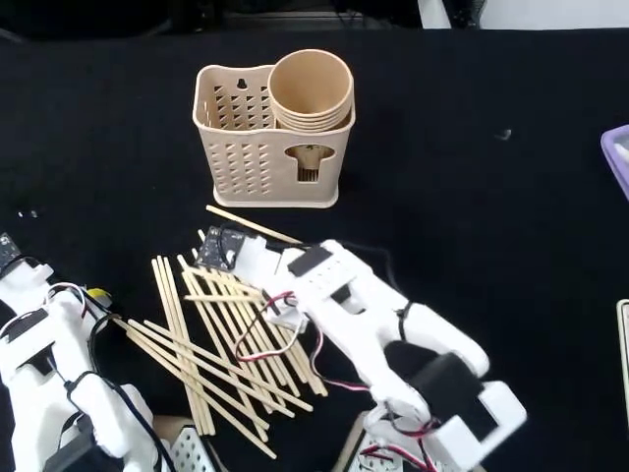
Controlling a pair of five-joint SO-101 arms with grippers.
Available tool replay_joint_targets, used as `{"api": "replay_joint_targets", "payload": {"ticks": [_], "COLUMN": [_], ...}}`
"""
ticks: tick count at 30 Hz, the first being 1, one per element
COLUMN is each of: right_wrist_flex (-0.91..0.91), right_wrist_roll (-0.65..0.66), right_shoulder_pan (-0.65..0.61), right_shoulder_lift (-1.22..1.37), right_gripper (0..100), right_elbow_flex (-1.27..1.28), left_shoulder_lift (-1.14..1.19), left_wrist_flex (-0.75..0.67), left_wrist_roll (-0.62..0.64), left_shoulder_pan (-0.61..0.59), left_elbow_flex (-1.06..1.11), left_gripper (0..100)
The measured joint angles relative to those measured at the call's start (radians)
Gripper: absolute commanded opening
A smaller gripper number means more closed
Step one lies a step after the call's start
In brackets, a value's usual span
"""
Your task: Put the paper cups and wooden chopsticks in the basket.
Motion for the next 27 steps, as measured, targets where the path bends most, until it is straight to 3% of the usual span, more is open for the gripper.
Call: {"api": "replay_joint_targets", "payload": {"ticks": [11, 15, 27], "right_wrist_flex": [0.0, 0.0, 0.064], "right_wrist_roll": [-0.006, -0.006, -0.008], "right_shoulder_pan": [-0.002, -0.002, -0.002], "right_shoulder_lift": [0.017, 0.017, -0.057], "right_gripper": [12.8, 0.9, 1.1], "right_elbow_flex": [-0.044, -0.044, -0.084], "left_shoulder_lift": [0.0, 0.0, 0.0], "left_wrist_flex": [0.0, 0.0, 0.0], "left_wrist_roll": [0.0, 0.0, 0.0], "left_shoulder_pan": [0.0, 0.0, 0.0], "left_elbow_flex": [0.0, 0.0, 0.0], "left_gripper": [28, 28, 28]}}
